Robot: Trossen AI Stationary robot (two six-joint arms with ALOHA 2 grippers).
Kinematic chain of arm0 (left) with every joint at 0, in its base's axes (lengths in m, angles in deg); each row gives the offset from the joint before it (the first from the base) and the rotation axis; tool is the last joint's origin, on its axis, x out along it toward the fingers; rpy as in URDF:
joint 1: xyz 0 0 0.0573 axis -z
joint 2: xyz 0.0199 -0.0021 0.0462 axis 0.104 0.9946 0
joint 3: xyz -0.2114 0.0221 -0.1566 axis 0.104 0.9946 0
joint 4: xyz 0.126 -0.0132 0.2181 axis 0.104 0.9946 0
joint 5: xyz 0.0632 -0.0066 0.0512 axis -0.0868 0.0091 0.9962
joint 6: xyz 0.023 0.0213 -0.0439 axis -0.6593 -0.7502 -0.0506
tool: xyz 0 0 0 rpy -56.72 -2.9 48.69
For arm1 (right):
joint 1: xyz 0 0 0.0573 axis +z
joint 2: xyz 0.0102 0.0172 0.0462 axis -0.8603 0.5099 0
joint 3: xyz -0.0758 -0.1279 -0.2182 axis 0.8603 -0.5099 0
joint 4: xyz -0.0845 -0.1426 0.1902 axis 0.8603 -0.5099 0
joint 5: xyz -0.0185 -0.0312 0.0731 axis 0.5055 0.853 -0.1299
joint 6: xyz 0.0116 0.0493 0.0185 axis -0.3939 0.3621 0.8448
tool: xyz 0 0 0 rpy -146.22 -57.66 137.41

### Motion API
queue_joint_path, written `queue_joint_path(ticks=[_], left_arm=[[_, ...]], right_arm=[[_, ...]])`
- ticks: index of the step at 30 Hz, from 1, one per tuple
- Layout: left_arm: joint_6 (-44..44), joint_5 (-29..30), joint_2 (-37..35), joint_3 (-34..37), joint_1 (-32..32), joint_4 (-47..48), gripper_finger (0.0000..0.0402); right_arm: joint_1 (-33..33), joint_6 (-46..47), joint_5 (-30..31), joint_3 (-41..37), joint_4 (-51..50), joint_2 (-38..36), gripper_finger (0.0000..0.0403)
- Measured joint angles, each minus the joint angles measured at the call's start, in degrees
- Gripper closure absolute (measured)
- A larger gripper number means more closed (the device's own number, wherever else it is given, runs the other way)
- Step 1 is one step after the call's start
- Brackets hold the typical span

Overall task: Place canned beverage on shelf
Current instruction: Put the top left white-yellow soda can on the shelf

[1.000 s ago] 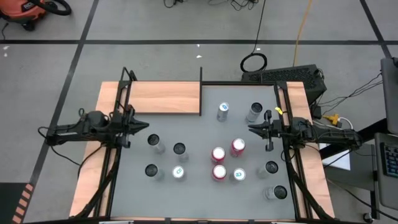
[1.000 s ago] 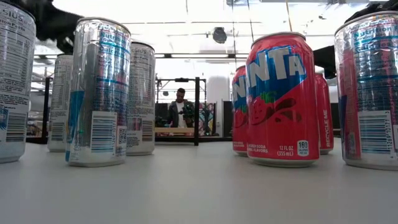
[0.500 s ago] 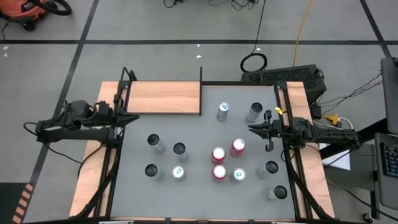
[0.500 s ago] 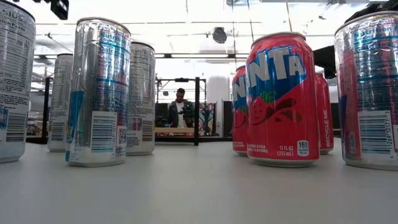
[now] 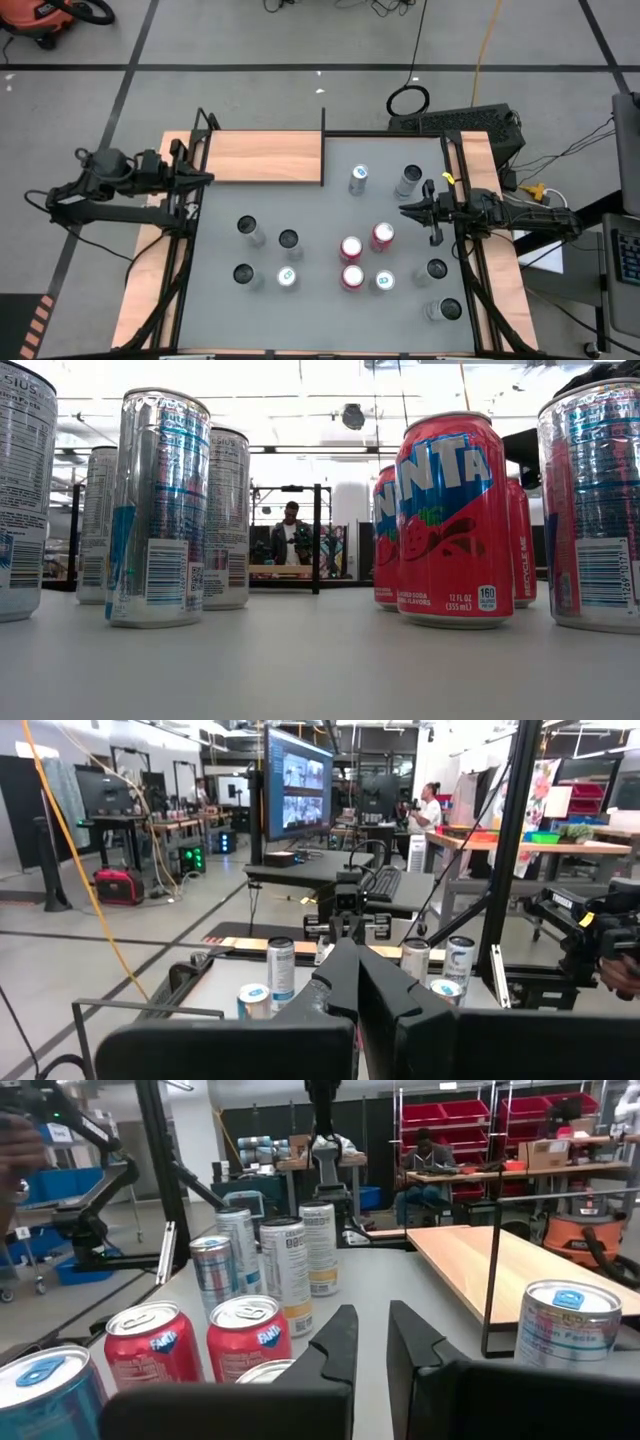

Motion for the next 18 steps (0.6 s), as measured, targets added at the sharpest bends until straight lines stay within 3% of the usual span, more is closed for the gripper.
queue_joint_path(ticks=[12, 18], left_arm=[[-4.31, -1.3, 8.07, -1.8, 0.0, 3.02, 0.0402], [-4.51, -0.77, 9.57, -1.8, 0.0, 2.92, 0.0402]], right_arm=[[0.22, 2.17, 3.3, 1.91, -1.85, 0.92, 0.0403], [0.24, -1.39, 6.37, 11.88, -6.72, 5.76, 0.0403]])
